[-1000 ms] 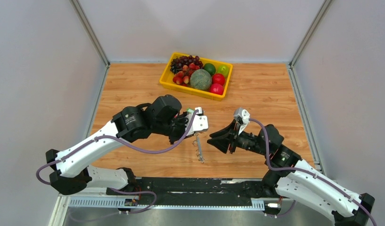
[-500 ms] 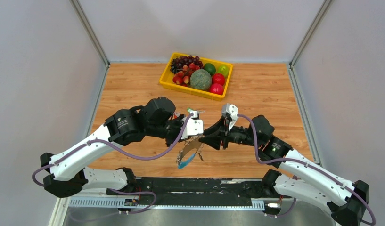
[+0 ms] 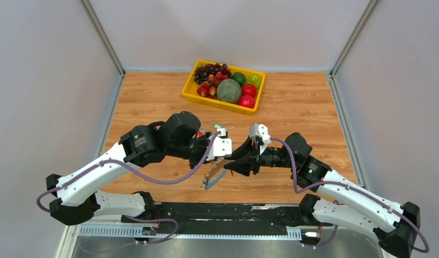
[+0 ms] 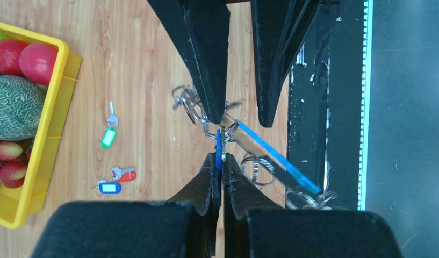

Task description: Remove the keys from the keyring

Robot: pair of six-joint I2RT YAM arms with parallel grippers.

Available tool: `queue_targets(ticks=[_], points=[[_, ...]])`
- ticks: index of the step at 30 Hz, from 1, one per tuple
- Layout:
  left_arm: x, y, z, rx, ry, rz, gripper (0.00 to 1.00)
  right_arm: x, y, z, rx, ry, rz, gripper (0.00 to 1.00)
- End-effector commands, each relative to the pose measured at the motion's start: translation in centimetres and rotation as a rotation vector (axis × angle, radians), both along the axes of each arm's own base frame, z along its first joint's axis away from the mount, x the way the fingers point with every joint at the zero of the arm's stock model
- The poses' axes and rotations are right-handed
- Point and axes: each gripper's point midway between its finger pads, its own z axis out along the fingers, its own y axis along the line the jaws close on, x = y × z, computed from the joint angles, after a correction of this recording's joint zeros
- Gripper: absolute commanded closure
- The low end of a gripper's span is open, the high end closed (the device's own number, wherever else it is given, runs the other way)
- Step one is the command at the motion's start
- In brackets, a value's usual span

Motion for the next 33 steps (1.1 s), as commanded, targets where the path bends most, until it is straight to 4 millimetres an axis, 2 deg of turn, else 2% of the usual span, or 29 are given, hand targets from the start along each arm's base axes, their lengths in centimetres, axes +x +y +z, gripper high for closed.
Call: queue_targets(ticks=[1, 5, 7, 10, 13, 14, 25, 33], points=[[-0.3, -0.9, 2.0, -0.079, -0.045, -0.046, 1.00, -0.2, 0.5, 2.9, 0.061, -0.083, 0.026, 0.62], [-0.4, -1.0, 2.0, -0.079, -0.042, -0.053, 1.00, -0.2, 0.9, 3.0, 0.060, -0.086, 0.028, 0.63], [-0.5, -1.1, 1.9, -0.077, -0.041, -0.056, 1.00, -0.2, 1.1, 3.2, 0.065, -0.090, 0.031, 0.67], [-0.4, -1.1, 1.8, -0.072, -0.043, -0.050, 1.00, -0.4, 1.4, 3.3, 0.064, -0.088, 0.044, 0.79], [-0.2, -1.0, 1.9, -0.071, -0.051, -0.042, 1.00, -0.5, 1.4, 3.0, 0.059, -0.082, 0.045, 0.97], [-0.1, -1.0, 1.9, -0.070, -0.055, -0.037, 1.00, -0.5, 1.3, 2.9, 0.057, -0.079, 0.040, 1.00], [0.1, -0.2, 1.2, -0.074, -0.064, 0.003, 1.00, -0.5, -1.2, 3.1, 0.102, -0.074, -0.059, 1.00], [-0.5, -0.4, 0.5, -0.080, -0.035, -0.013, 1.00, -0.1, -1.4, 3.5, 0.106, -0.044, -0.096, 1.00]])
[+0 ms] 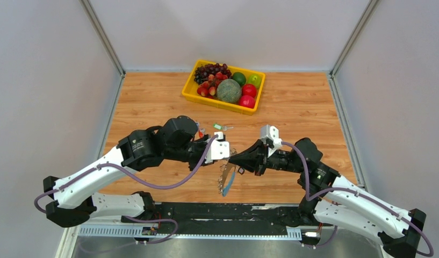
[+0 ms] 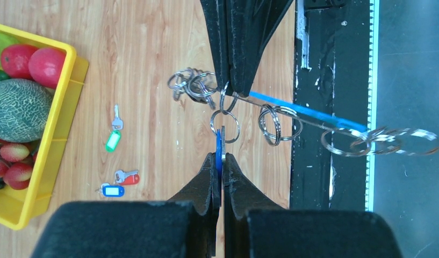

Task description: Remove the keys from the keyring

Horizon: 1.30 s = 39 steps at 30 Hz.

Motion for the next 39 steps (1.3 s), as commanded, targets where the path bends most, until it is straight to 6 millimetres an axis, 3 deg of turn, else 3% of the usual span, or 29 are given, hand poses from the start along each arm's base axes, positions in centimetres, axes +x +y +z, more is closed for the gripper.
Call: queue_targets(ticks=[1, 11, 23, 31, 39], points=[[-0.3, -0.5, 0.8, -0.049, -0.007, -0.015, 1.00, 0.3, 0.0, 1.4, 0.035, 0.008, -0.025, 1.00], [0.3, -0.7, 2.1, -0.086, -0.045, 0.000, 1.00, 0.0, 1.3, 0.0, -0.023, 0.048, 0.034, 1.00], [0.3, -1.4, 1.8, -0.062, -0.036, -0.016, 1.00, 0.7, 2.1, -0.9, -0.060, 0.078, 0.008, 1.00], [-0.4, -1.0, 2.4, -0.097, -0.048, -0.047, 1.00, 3.1, 1.2, -0.9, -0.053, 0.118, -0.149, 1.00], [-1.0, -0.1, 1.9, -0.102, -0.052, -0.058, 1.00, 4.4, 0.3, -0.2, -0.020, 0.160, -0.250, 1.00]])
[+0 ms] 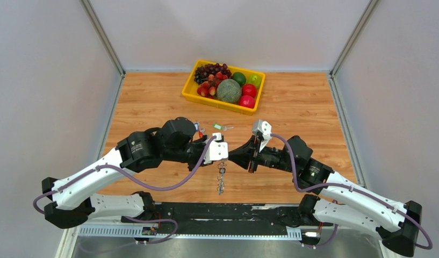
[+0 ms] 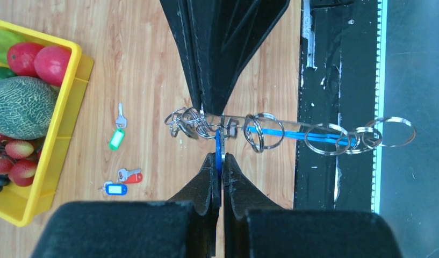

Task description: Remove the keys from the keyring

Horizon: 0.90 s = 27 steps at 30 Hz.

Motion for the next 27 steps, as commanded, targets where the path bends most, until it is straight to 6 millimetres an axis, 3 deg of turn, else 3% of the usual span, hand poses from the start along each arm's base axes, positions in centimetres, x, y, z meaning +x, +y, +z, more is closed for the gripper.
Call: queue_targets(ticks=[1, 21, 27], points=[[-1.2, -0.1, 2.2, -0.096, -0.034, -0.067, 1.00, 2.0, -0.9, 2.0, 0.040, 0.021, -0.131, 1.00], [-2.6, -0.4, 0.5, -0.094, 0.025, -0.102, 1.00, 3.2, -2.9, 3.5, 0.126, 0.073, -0.266, 1.00], [-2.5, -0.9, -0.3, -0.089, 0.040, -0.092, 1.00, 2.3, -2.5, 3.4, 0.130, 0.048, -0.209, 1.00]])
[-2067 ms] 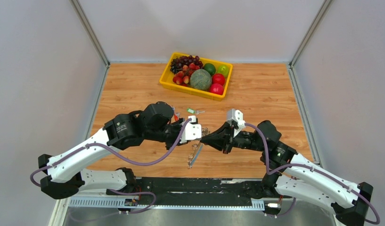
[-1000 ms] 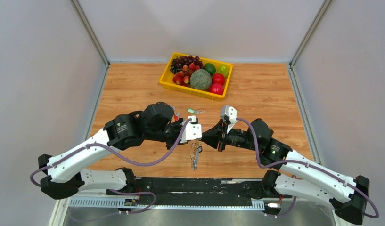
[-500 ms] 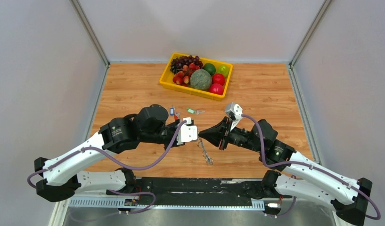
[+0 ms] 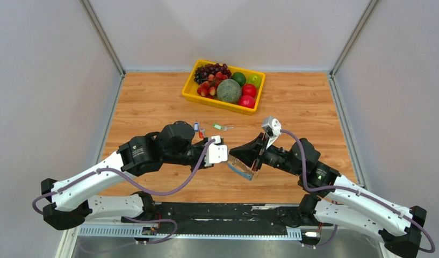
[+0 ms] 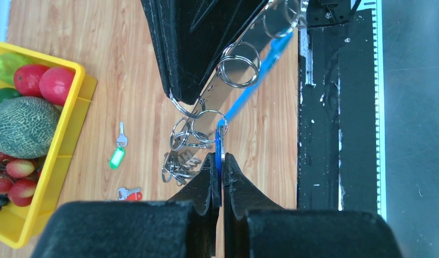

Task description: Remove the keys from the keyring

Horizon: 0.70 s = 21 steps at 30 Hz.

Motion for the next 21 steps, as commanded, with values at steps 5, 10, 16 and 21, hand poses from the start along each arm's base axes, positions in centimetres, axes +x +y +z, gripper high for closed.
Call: queue_targets(ticks=[5, 10, 16, 21], points=[[-1.6, 0.0, 0.0, -0.022, 0.041, -0.039, 1.00, 0.7, -0.4, 1.0, 0.032, -0.058, -0.029, 1.00], [-0.8, 0.1, 0.3, -0.031, 0.021, 0.007, 1.00, -0.5, 0.1, -0.1, -0.003, -0.098, 0.051, 1.00], [0.2, 0.3, 0.9, -0.033, -0.007, 0.059, 1.00, -1.6, 0.7, -1.1, -0.051, -0.112, 0.119, 1.00], [0.6, 0.2, 1.1, -0.025, -0.022, 0.066, 1.00, -2.4, 1.4, -1.4, -0.073, -0.127, 0.155, 1.00]])
